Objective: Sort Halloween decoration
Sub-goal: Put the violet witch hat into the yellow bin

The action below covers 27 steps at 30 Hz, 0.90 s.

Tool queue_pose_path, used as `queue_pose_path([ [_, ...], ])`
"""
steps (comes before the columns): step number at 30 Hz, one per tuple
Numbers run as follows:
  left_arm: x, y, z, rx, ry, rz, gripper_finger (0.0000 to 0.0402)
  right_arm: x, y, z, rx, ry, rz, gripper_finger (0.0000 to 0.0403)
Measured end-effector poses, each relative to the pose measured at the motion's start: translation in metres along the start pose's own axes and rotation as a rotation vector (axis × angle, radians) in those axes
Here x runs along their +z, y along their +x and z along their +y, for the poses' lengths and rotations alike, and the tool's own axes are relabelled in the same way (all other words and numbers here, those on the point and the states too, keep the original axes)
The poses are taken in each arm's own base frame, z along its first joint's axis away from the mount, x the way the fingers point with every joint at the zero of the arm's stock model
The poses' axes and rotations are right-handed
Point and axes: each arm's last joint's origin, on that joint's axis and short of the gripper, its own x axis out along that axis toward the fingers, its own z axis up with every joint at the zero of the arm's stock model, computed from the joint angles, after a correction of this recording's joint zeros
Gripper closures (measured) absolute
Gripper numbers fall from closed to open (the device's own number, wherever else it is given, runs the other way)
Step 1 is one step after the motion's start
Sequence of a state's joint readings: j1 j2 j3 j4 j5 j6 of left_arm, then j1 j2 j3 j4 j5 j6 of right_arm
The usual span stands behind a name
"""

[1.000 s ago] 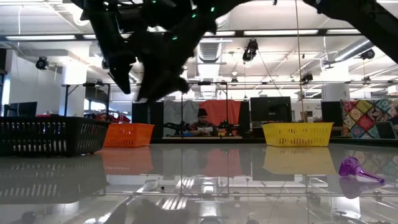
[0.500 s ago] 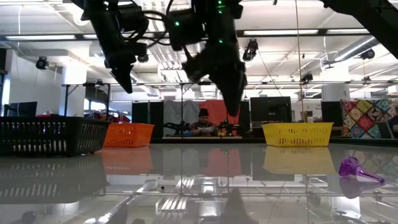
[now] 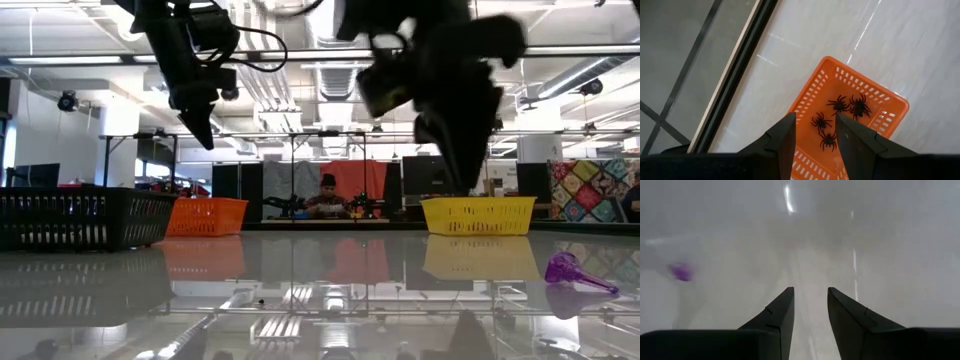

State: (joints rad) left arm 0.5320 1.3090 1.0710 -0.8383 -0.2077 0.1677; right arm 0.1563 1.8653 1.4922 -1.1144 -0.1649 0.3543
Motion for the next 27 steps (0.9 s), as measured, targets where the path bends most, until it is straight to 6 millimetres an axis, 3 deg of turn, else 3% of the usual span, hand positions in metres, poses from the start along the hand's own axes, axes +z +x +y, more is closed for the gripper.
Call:
queue_pose_path([
  [11, 0.0, 0.0, 0.0, -0.001, -0.066, -0.001, 0.028, -0.052, 0.01, 0.04, 0.11, -0.007, -0.178, 0.0279],
  [19, 0.0, 0.0, 0.0, -0.001, -0.103, -0.001, 0.028, -0.069, 0.033, 0.073, 0.187, -0.176, -0.282, 0.0276],
  [27, 0.0, 0.0, 0.0, -0.001, -0.129, -0.002, 0.028, -0.07, 0.048, 0.079, 0.2, -0.21, -0.454, 0.0284],
])
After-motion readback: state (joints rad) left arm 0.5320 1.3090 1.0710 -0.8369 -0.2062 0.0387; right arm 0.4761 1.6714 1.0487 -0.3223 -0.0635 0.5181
